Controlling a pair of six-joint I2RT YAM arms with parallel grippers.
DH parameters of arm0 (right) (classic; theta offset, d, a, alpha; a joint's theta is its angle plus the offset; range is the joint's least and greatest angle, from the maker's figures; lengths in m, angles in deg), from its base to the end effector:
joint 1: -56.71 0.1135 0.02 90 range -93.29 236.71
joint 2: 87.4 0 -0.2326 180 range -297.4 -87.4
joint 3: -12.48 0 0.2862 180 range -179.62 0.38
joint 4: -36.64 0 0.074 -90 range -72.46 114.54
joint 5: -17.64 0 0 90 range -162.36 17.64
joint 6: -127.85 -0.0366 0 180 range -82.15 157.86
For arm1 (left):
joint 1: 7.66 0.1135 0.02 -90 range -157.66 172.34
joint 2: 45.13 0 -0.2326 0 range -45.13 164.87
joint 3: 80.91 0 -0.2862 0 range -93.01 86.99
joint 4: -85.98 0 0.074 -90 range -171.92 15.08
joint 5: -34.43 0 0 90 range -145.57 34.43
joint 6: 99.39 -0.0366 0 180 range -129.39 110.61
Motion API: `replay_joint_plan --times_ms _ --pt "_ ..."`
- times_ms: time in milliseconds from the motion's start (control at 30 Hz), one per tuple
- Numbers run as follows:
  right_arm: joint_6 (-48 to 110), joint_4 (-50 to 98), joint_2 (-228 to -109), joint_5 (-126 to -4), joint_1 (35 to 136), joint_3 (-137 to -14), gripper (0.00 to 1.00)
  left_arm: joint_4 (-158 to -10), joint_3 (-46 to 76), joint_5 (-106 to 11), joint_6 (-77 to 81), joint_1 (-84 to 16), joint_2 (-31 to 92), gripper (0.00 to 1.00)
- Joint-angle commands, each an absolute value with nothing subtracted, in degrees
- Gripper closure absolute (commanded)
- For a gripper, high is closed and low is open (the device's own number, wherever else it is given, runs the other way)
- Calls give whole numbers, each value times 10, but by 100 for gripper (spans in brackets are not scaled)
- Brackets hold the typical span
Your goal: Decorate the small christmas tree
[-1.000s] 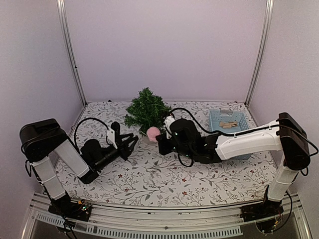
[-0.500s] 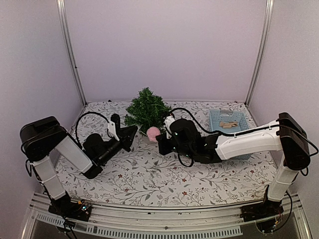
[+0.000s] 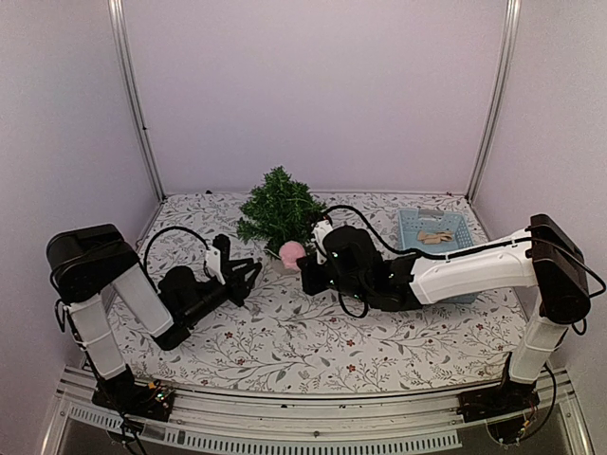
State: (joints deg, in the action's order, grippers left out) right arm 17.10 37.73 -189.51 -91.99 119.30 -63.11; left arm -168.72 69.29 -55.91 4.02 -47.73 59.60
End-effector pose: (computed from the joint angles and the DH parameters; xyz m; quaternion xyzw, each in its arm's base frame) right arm 0.2056 0.3697 0.1666 -0.2124 0.8106 0.2423 0.4890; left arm 0.2023 -0.1699 0.0617 0.1613 0.6899 -0.3156 0.6312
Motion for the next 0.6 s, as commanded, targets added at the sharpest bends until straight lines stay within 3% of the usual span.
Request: replay_joint_plan --times_ms 0,400,567 --pt "173 366 -1900 -933 1194 -646 100 -1770 699 -544 38 -470 595 71" --pt "174 366 -1901 -933 1194 -648 100 -1716 646 -544 37 -468 585 73" --pt "176 365 -1901 -933 1194 -648 100 -1687 636 -576 35 -464 595 83"
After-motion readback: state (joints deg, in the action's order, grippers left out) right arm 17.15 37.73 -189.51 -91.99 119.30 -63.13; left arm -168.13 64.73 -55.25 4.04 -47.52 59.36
